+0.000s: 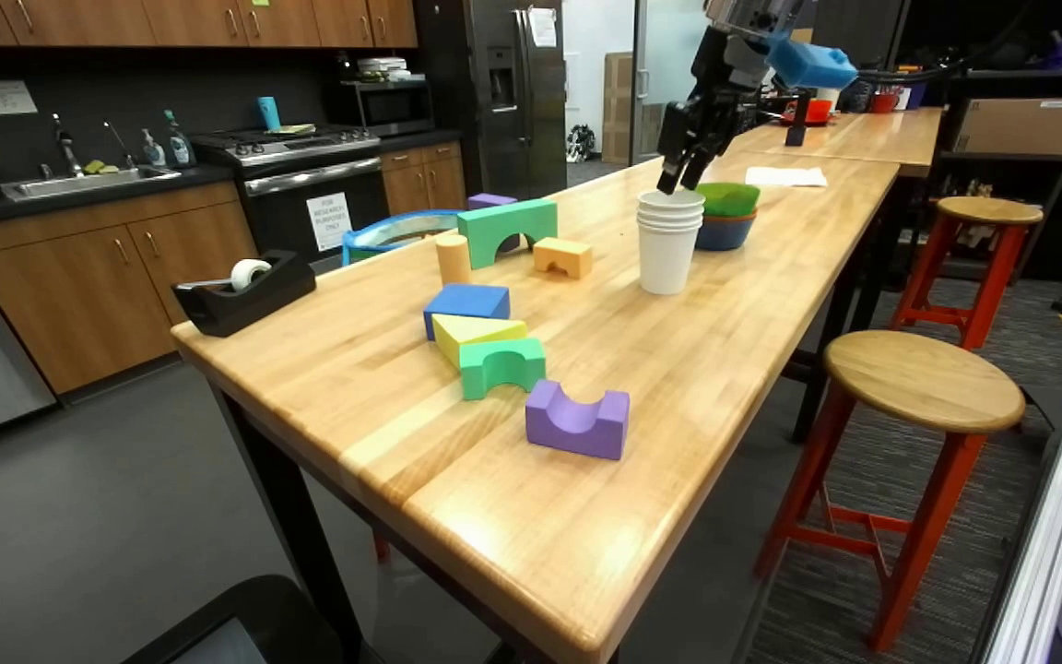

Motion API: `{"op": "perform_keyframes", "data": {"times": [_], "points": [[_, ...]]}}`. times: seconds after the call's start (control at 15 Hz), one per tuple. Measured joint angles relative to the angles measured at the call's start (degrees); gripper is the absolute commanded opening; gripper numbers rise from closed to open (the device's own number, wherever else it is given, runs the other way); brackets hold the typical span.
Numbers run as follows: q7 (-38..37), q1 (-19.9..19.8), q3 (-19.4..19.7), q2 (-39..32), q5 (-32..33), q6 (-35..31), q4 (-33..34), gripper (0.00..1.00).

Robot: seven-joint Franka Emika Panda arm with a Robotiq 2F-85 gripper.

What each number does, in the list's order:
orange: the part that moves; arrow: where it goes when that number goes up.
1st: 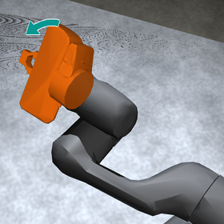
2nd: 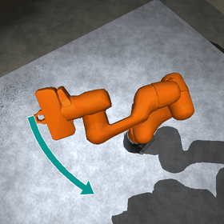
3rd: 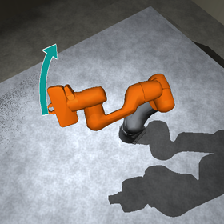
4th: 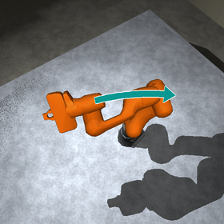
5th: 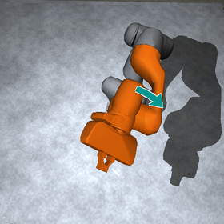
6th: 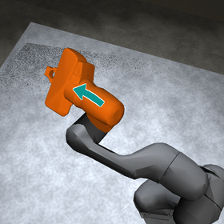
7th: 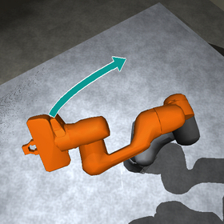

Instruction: Put the middle cup and the first left cup in the right cup, respectively

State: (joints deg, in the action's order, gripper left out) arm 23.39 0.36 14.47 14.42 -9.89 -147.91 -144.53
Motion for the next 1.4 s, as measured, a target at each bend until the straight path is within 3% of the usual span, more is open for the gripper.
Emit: {"op": "perform_keyframes", "data": {"times": [0.13, 0.47, 0.87, 1.13, 1.4], "points": [[2.3, 0.7, 0.0, 0.2, -2.3, 0.1, 0.0, 1.0], [8.5, 3.6, -1.6, 4.8, -4.5, 0.3, -2.7, 1.0], [9.1, 7.7, -6.3, 14.3, -0.2, 0.3, -10.5, 1.0], [9.5, 11.3, -7.5, 18.6, 1.9, 0.4, -15.0, 1.0], [9.9, 13.2, -7.5, 19.8, 2.7, 0.4, -14.9, 1.0]]}}
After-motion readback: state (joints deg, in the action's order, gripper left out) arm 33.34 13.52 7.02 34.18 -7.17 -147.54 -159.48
